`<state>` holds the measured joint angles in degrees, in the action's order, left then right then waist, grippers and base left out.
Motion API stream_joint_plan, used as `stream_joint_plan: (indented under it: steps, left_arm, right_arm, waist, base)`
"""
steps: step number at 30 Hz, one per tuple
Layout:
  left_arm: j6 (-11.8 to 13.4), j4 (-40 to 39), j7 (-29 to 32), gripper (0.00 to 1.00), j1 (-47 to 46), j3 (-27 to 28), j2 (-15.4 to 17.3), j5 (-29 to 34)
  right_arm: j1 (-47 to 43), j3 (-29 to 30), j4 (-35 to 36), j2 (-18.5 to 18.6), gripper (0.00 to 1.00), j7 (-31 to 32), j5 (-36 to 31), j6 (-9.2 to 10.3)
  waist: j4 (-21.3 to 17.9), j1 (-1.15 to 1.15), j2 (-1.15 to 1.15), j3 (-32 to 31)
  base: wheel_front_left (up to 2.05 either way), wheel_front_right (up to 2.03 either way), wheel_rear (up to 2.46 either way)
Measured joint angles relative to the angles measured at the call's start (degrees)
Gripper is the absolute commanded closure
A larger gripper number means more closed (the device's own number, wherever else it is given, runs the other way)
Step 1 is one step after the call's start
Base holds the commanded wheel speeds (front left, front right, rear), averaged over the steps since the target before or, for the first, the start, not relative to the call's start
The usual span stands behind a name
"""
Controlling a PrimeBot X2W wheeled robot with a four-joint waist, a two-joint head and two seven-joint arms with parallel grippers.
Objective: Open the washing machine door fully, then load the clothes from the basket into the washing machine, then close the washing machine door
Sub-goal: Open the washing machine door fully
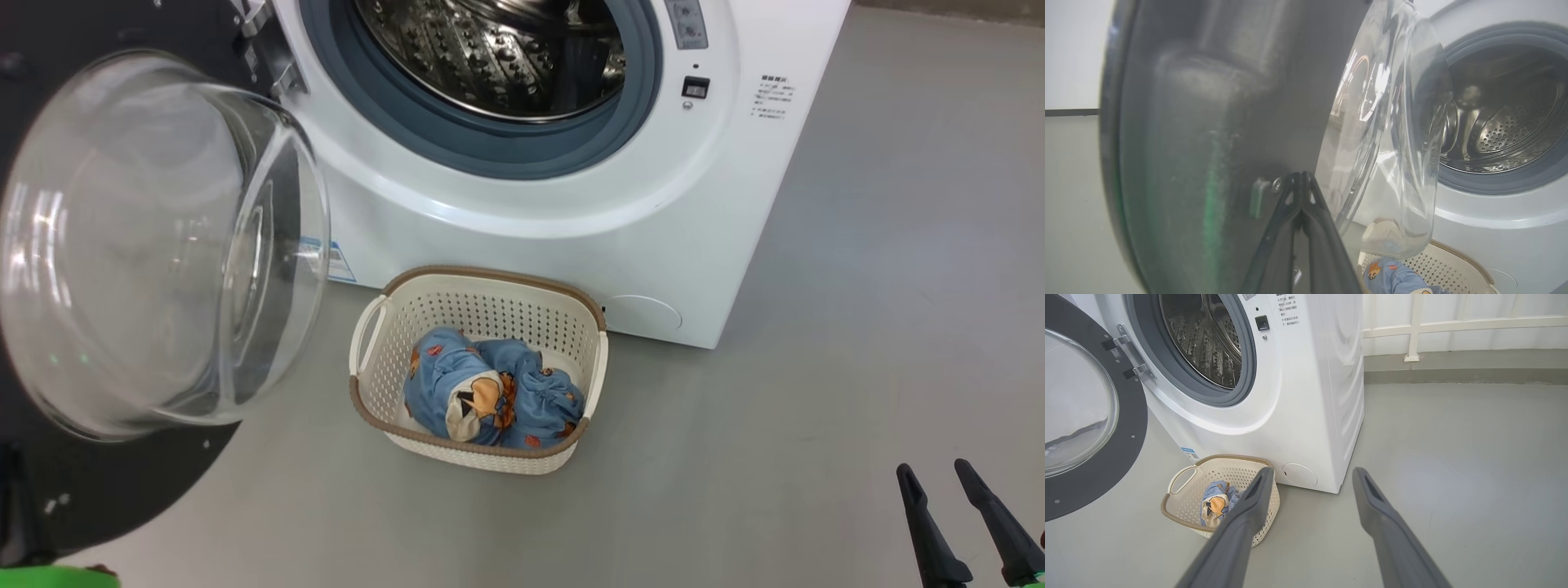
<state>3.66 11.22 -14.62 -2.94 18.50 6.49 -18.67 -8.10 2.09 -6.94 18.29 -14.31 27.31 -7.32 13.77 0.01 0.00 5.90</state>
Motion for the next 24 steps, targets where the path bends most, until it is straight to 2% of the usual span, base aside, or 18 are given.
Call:
stream_joint_plan:
  steps: [4,13,24]
  left_arm:
    - [-1.21,3.09,-0.01,1.0,-3.47,3.74,2.09,1.02]
    - [-2.5,7.76,-0.03,1.0,-9.0,8.11,4.07,3.55]
    - [-4.04,15.78,-0.02,1.0,-18.15,14.32,8.81,5.52]
  right_arm:
    - [0.64,-0.21,0.35,0.42,0.0,0.01,0.01,0.0]
    - [2.62,-1.08,0.79,1.53,0.0,0.0,0.08,0.0]
    - [6.11,-1.26,1.34,3.26,0.0,0.0,0.54,0.0]
  waist:
    - [0.29,0.0,0.0,1.54]
    - [0.7,0.0,0.0,4.3]
    - [0.44,0.0,0.0,8.94]
  base:
    - [0.0,0.0,0.0]
    - [0.0,0.0,0.0]
    - [0.0,0.0,0.0]
